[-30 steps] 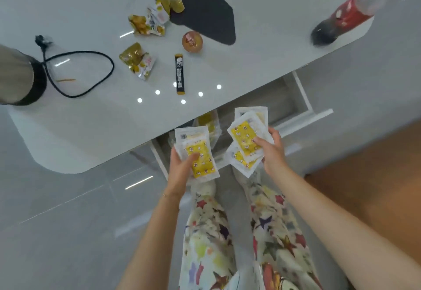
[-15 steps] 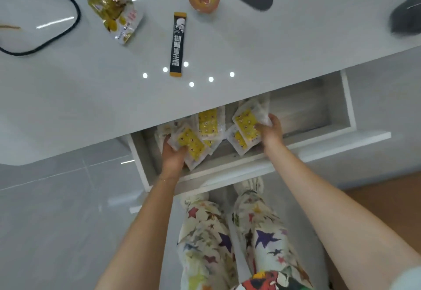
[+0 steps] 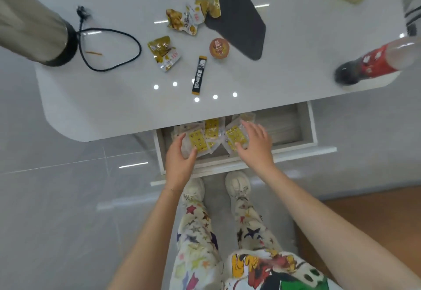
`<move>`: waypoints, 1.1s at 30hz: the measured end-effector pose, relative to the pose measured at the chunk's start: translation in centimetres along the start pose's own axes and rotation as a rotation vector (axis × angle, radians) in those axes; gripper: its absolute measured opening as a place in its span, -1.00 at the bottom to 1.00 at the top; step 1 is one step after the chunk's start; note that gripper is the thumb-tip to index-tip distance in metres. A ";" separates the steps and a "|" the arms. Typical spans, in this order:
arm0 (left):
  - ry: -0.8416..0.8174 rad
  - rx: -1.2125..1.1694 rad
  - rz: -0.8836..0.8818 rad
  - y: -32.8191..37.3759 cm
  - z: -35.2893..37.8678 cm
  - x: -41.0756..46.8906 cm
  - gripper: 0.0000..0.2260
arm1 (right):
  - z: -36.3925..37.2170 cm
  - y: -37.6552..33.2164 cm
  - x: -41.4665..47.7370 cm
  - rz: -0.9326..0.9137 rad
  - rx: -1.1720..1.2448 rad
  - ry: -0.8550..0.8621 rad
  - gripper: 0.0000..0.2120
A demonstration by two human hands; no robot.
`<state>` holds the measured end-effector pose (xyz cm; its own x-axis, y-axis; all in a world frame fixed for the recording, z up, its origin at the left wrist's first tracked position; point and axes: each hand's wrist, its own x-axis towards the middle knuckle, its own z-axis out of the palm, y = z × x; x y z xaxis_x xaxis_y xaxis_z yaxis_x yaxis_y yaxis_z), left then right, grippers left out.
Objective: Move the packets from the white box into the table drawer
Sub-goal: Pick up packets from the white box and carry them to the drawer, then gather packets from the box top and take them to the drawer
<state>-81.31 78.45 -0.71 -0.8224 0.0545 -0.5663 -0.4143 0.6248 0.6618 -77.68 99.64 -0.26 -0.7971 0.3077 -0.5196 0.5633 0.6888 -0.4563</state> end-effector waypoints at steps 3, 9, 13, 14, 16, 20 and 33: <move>0.067 0.231 0.119 2.8 -2.9 -3.7 -0.49 | -3.9 -3.7 -2.6 -0.135 -0.192 -0.044 -0.36; 0.248 0.403 0.135 6.8 -9.7 -12.6 -0.42 | -10.5 -10.7 -8.1 -0.390 -0.435 -0.009 -0.35; 0.363 0.387 0.076 7.2 -14.3 -18.5 -0.44 | -12.7 -15.2 -11.8 -0.487 -0.452 -0.033 -0.36; 0.399 0.369 0.058 7.0 -15.5 -19.9 -0.42 | -12.9 -16.5 -12.7 -0.520 -0.460 -0.043 -0.36; 0.482 0.339 0.013 6.3 -18.0 -22.9 -0.39 | -12.9 -19.0 -15.0 -0.596 -0.476 -0.053 -0.37; 0.607 0.317 -0.094 3.6 -22.1 -28.4 -0.38 | -11.6 -24.7 -20.2 -0.778 -0.487 -0.091 -0.37; 0.863 0.144 -0.384 -11.8 -30.9 -46.6 -0.31 | 3.4 -39.8 -39.1 -1.284 -0.687 -0.272 -0.34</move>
<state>-50.11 44.49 33.04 -0.6683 -0.7312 -0.1369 -0.7109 0.5736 0.4070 -68.15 57.96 35.72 -0.5504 -0.8138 -0.1864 -0.7513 0.5802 -0.3145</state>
